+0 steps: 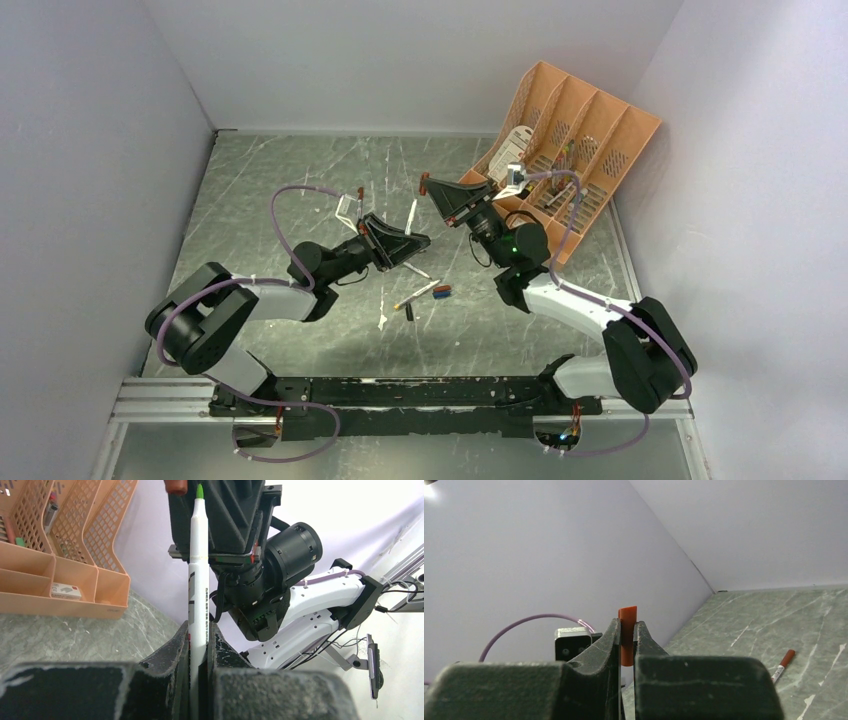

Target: Insert the pens into the pen caps

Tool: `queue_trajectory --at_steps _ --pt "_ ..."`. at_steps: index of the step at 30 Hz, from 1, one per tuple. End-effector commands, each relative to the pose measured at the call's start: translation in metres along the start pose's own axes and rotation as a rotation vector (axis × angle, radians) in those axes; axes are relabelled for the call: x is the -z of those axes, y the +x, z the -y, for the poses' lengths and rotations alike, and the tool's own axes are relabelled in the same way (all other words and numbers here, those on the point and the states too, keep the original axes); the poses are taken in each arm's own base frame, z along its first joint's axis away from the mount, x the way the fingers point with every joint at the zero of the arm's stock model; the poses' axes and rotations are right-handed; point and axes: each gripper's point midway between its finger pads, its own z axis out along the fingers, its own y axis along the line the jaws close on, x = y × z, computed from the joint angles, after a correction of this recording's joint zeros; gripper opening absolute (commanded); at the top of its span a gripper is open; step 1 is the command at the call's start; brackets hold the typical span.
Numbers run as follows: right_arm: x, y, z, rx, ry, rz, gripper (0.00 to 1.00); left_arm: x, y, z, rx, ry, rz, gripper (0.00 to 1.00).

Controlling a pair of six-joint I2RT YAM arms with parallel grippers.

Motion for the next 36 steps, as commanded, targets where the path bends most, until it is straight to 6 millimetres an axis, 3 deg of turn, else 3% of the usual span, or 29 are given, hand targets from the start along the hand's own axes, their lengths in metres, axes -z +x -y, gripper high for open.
queue_trajectory --at_steps 1,20,36 --pt "-0.008 -0.015 -0.019 0.032 -0.068 0.029 0.0 -0.006 -0.014 0.026 -0.058 0.101 0.046 0.07" --pt "-0.003 -0.01 -0.026 0.017 -0.102 0.007 0.0 -0.011 -0.012 0.023 -0.051 0.093 0.043 0.07" --pt "0.013 0.01 -0.015 0.022 -0.08 -0.065 0.0 -0.017 -0.017 0.025 -0.067 0.096 0.041 0.07"
